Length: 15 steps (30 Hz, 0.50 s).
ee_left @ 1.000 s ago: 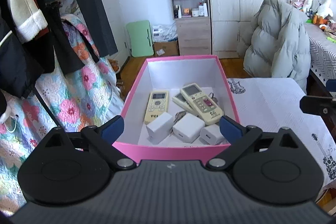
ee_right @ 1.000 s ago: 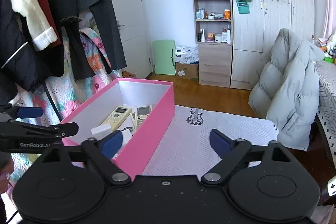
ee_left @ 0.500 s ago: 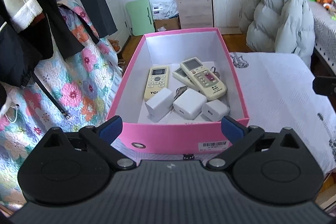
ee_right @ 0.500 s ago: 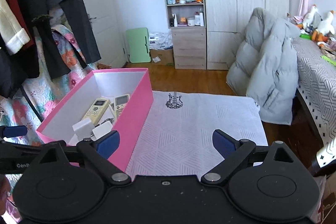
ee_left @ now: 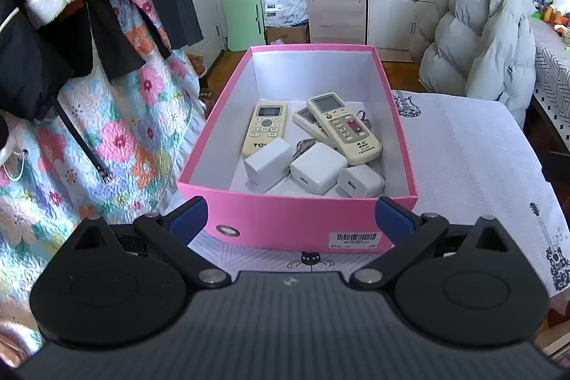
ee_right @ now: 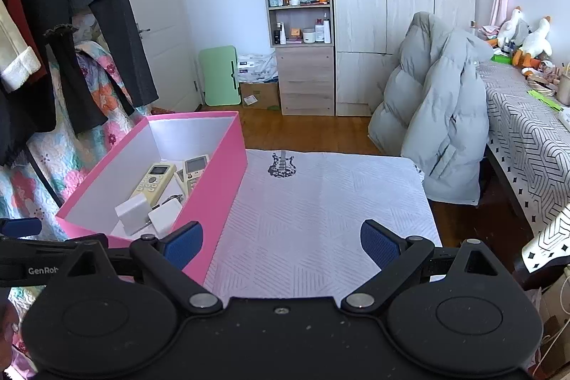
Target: Organize rigid objects
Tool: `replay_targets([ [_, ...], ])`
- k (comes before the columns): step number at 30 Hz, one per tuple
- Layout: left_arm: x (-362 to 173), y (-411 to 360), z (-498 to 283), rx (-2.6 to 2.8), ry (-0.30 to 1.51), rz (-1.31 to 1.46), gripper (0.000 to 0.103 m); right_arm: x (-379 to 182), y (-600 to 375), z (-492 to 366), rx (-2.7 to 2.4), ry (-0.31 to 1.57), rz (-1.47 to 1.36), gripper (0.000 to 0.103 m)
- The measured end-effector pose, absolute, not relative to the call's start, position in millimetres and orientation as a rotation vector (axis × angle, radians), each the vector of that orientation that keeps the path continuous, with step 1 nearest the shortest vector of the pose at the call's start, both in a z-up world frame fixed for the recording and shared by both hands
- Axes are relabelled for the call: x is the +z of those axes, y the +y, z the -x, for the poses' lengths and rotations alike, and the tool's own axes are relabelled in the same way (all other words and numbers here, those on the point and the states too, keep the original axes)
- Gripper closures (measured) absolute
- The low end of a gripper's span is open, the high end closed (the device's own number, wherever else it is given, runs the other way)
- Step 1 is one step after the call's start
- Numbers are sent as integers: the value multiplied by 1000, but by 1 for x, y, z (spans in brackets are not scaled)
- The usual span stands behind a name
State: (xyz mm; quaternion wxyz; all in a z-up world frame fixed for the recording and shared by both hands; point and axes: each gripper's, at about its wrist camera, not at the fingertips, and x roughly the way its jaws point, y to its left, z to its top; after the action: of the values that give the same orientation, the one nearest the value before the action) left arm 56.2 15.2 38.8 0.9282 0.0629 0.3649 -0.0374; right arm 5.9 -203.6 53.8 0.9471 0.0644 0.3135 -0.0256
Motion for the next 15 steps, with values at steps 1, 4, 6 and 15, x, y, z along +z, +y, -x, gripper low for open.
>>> replay_targets([
  [1, 39, 16, -56, -75, 752, -124, 1, 54, -204, -6, -56, 638, -130, 6],
  [4, 37, 17, -57, -69, 767, -113, 1, 52, -206, -5, -73, 653, -124, 6],
  [6, 37, 16, -57, -70, 770, -112, 1, 51, -207, -5, -84, 660, -120, 6],
  [15, 35, 11, -54, -73, 782, -136, 1, 49, -207, -2, -92, 674, -105, 6],
])
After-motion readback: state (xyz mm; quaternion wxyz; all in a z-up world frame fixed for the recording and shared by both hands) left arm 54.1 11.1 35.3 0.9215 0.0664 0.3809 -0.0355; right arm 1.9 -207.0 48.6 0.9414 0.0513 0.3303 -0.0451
